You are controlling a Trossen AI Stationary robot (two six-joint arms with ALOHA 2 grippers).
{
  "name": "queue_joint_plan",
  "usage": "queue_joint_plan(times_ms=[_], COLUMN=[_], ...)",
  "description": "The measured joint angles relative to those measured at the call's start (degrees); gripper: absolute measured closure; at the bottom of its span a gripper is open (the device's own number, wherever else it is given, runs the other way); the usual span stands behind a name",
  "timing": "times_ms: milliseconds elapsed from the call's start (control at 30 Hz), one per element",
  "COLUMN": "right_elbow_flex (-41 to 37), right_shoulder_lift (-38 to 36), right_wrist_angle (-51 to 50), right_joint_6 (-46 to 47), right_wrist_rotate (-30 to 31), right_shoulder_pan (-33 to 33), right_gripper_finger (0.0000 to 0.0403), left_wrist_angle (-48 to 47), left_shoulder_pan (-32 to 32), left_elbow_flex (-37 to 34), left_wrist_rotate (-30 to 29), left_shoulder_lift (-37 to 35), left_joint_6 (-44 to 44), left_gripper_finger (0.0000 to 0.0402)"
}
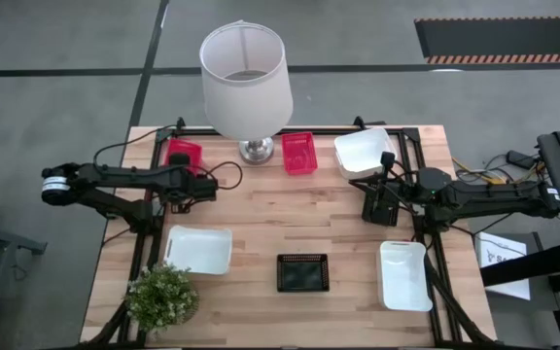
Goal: Stack baskets by color
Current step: Stack the bottom red bin on top of the left red bin
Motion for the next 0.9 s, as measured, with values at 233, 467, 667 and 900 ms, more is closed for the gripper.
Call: queue_joint_plan(times_ms=[233,467,667,900], right_elbow_flex=[0.0,0.0,0.0,0.0], right_shoulder_lift=[0.0,0.0,0.0,0.0], right_wrist_angle=[0.0,-0.1,-0.1,-0.1], right_joint_6=[0.0,0.0,0.0,0.0], right_wrist_rotate=[0.0,0.0,0.0,0.0], right_shoulder_pan=[0.0,0.0,0.0,0.0], right_gripper_finger=[0.0394,0.0394,0.0394,0.0394], left_wrist_angle=[-2.5,-2.9,-3.5,-6.0], left_shoulder_pan=[0.1,5.6,6.7,9.4], left_elbow_flex=[5.3,5.5,5.6,7.0], left_wrist_rotate=[0.7,8.3,10.0,0.0], left_shoulder_lift=[-0.5,-6.3,-8.9,-10.8], left_joint_6=[-0.1,-14.5,-16.5,-25.4], left_gripper_finger=[0.0305,0.0354,0.0398,0.0396])
